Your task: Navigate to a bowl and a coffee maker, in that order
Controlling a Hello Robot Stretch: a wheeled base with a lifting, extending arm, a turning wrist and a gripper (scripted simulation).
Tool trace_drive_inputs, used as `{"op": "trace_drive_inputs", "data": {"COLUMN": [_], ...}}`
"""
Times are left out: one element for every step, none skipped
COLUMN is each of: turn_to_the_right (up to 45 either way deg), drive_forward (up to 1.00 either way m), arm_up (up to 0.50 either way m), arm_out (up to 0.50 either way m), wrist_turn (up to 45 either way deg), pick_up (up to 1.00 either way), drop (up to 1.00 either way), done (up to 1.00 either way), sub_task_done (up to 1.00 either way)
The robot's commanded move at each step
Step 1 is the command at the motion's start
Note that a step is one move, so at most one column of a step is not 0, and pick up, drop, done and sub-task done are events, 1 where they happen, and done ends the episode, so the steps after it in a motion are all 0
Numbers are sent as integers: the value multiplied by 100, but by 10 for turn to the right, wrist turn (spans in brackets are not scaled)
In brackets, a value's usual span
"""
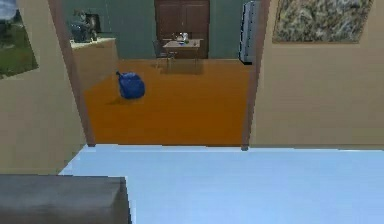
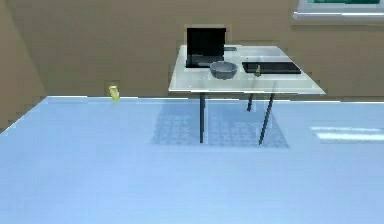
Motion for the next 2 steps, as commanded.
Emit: {"op": "trace_drive_inputs", "data": {"turn_to_the_right": [-30, 0], "drive_forward": [0, 80], "arm_up": [0, 0], "arm_out": [0, 0], "wrist_turn": [0, 0], "pick_up": [0, 0], "drop": [0, 0], "done": [0, 0], "sub_task_done": [0, 0]}}
